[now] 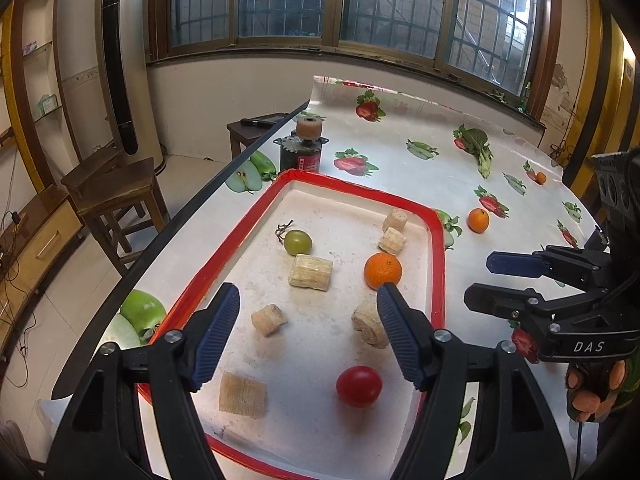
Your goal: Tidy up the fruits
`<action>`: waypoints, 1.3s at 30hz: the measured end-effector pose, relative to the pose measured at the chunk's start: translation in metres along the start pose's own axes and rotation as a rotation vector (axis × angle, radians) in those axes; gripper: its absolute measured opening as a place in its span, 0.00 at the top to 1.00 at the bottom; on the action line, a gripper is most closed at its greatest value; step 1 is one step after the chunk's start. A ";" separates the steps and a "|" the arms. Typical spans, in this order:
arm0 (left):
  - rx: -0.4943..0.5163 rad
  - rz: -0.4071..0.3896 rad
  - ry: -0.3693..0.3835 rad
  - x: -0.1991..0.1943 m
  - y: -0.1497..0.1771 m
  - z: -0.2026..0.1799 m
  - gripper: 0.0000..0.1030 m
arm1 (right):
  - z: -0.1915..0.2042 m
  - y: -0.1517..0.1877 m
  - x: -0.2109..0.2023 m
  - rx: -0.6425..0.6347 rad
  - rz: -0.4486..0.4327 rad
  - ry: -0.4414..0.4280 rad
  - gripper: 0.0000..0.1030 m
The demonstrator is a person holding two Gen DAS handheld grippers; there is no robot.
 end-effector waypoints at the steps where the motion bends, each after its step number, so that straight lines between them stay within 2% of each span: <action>1: 0.002 -0.002 -0.001 -0.001 0.000 -0.001 0.31 | 0.000 0.002 -0.002 -0.003 -0.001 0.001 0.39; 7: 0.016 -0.012 -0.007 -0.008 0.004 -0.008 0.31 | -0.004 0.015 -0.013 0.000 -0.011 0.010 0.37; 27: 0.121 -0.015 0.078 -0.018 0.015 -0.063 0.31 | -0.051 0.084 -0.060 0.097 -0.029 0.077 0.35; 33: 0.146 -0.013 0.031 -0.024 0.030 -0.067 0.31 | -0.051 0.092 -0.064 0.082 -0.027 0.071 0.35; 34: 0.146 -0.013 0.022 -0.026 0.033 -0.066 0.27 | -0.049 0.093 -0.064 0.075 -0.026 0.068 0.34; 35: 0.141 -0.010 0.009 -0.027 0.037 -0.065 0.18 | -0.048 0.093 -0.063 0.065 -0.025 0.065 0.31; 39: 0.142 -0.013 -0.031 -0.032 0.049 -0.061 0.17 | -0.036 0.094 -0.065 0.002 -0.038 0.036 0.28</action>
Point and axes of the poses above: each gripper's, at about its wrist camera, not at the fingertips, and x roughly the way its jaws point, z to its left, y to its underside, the point moved 3 cm from there along x, roughly the way its jaws point, and after that the axes turned 11 degrees about z, right-handed, at the moved point
